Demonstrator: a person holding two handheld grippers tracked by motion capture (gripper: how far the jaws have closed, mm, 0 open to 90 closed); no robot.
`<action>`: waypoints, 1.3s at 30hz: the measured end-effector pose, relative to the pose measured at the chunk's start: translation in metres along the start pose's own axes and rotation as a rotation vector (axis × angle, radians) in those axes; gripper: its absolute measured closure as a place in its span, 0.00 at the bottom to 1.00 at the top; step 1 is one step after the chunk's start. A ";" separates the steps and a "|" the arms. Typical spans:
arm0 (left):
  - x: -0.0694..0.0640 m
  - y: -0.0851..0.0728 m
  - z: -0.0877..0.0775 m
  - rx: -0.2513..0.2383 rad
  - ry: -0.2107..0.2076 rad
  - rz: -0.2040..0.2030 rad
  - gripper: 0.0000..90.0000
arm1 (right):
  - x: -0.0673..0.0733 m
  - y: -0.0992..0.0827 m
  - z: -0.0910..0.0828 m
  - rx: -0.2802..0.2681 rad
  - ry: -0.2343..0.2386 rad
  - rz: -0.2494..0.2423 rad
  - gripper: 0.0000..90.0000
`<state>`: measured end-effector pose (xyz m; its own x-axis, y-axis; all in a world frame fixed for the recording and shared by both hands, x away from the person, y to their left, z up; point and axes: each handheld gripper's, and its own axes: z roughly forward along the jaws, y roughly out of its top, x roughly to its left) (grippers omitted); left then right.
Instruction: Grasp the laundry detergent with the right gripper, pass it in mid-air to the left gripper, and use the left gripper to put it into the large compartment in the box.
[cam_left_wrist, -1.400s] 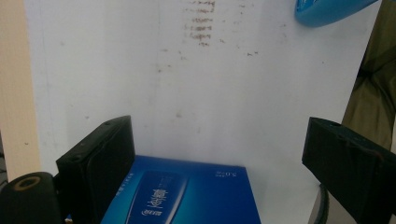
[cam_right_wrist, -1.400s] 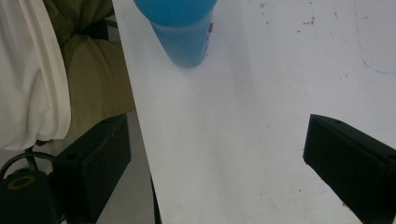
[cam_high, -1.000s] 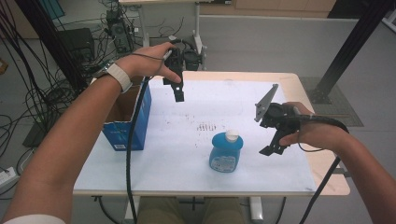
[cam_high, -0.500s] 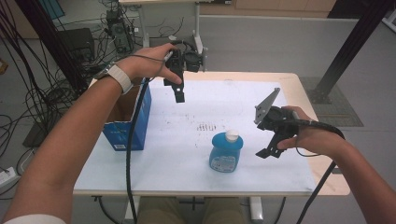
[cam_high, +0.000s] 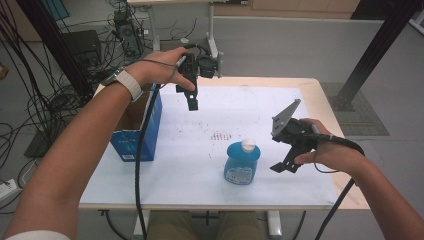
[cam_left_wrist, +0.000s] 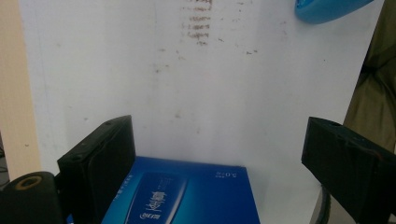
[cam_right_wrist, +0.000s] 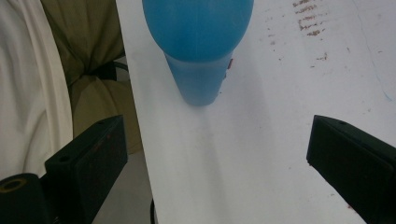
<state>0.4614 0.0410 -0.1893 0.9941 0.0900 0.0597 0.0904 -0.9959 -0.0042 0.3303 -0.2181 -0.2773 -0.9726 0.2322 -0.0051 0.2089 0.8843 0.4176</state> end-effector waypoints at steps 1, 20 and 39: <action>0.000 0.000 0.000 -0.001 0.001 0.002 0.11 | 0.000 0.000 0.001 -0.004 -0.001 0.000 0.06; 0.001 0.001 0.005 0.012 -0.005 0.003 0.11 | 0.003 0.000 0.009 -0.055 0.000 0.004 0.06; 0.001 0.004 0.007 0.015 -0.006 0.006 0.11 | 0.005 -0.010 0.027 -0.171 -0.012 0.021 0.05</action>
<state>0.4632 0.0377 -0.1967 0.9950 0.0844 0.0533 0.0855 -0.9962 -0.0191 0.3259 -0.2144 -0.3060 -0.9667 0.2557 -0.0049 0.2081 0.7973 0.5665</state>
